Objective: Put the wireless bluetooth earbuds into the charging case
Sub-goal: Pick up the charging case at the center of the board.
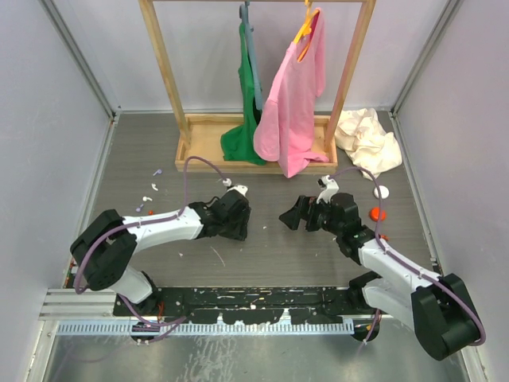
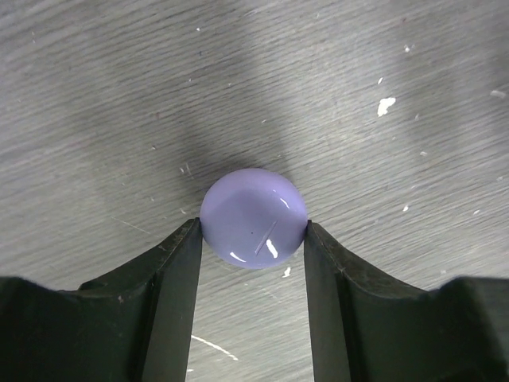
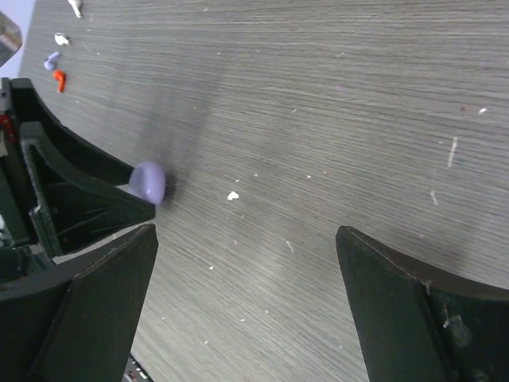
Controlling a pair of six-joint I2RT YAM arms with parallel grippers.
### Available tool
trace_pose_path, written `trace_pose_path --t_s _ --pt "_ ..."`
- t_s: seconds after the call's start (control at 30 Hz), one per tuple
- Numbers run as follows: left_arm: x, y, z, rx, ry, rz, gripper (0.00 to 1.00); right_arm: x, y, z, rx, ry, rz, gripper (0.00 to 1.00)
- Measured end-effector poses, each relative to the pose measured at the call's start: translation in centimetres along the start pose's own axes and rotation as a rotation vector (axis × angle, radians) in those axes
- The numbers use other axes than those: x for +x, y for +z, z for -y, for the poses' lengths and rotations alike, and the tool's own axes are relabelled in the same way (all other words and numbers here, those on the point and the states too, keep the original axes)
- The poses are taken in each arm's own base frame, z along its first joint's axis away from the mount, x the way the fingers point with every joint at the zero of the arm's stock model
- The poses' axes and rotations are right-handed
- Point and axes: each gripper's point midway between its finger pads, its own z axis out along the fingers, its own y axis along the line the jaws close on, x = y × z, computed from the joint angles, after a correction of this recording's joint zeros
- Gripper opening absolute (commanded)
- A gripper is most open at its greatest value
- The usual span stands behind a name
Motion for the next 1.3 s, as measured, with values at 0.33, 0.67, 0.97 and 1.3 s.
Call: trace_pose_path --t_s 0.33,0.67,0.97,1.3 --pt "-0.5 -0.1 1.4 -0.013 -0.392 0.005 0.41 1.1 0.7 -2.6 -0.106 0.038 0.056 1.0" --pt "-2.1 -1.6 2.7 0.048 -0.738 0.064 0.42 0.7 1.0 -5.4 -0.196 0.01 0.193 0.98" --pt "-4.3 -3.9 2.7 0.136 -0.963 0.174 0.41 0.2 1.6 -8.2 -0.262 -0.045 0.293 0.92" --pt "-7.4 -6.3 3.2 0.237 -1.085 0.271 0.41 1.2 2.6 -9.8 -0.308 -0.134 0.33 0.71"
